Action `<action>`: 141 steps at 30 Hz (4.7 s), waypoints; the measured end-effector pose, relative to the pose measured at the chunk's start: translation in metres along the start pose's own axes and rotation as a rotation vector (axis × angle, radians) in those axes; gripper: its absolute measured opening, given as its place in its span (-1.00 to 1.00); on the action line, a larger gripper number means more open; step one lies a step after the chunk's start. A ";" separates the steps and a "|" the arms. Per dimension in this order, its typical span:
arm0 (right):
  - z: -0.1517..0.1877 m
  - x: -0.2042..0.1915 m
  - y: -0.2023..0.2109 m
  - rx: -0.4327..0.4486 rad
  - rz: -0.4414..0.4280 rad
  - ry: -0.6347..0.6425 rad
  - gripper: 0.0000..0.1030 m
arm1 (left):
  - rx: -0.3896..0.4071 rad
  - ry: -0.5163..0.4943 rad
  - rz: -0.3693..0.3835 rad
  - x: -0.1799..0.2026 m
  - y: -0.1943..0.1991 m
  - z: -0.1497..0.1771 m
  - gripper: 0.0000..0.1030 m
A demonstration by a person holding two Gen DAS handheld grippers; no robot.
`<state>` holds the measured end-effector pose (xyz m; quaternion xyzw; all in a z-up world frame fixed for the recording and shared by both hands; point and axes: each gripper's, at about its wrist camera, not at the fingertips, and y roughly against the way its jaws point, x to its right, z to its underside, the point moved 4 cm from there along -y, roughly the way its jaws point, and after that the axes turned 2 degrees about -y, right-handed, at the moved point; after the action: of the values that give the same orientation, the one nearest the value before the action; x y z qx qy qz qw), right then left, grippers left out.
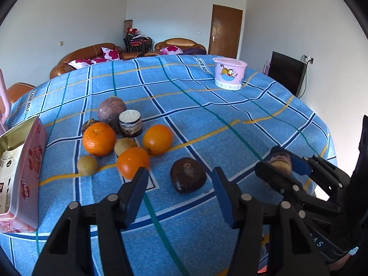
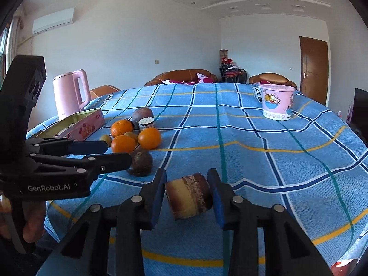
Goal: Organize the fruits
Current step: 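Close the left gripper around the dark brown mangosteen, then carry the mangosteen with the left gripper toward the pink tin while the right carries the pastry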
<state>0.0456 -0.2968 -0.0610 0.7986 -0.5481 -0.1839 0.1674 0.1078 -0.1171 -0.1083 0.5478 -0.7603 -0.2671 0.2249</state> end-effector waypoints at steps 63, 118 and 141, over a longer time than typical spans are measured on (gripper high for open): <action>-0.030 -0.055 0.023 0.155 -0.097 0.087 -0.24 | 0.217 -0.006 -0.164 -0.039 0.049 -0.001 -0.27; -0.080 -0.128 0.000 0.191 -0.219 0.217 -0.24 | 0.296 0.146 -0.289 -0.118 0.089 0.006 -0.27; -0.103 -0.175 -0.032 0.154 -0.304 0.253 -0.24 | 0.286 0.230 -0.372 -0.171 0.098 0.019 -0.27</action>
<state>0.0632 -0.1153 0.0336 0.8992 -0.4084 -0.0631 0.1439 0.0773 0.0744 -0.0668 0.7311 -0.6459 -0.1298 0.1771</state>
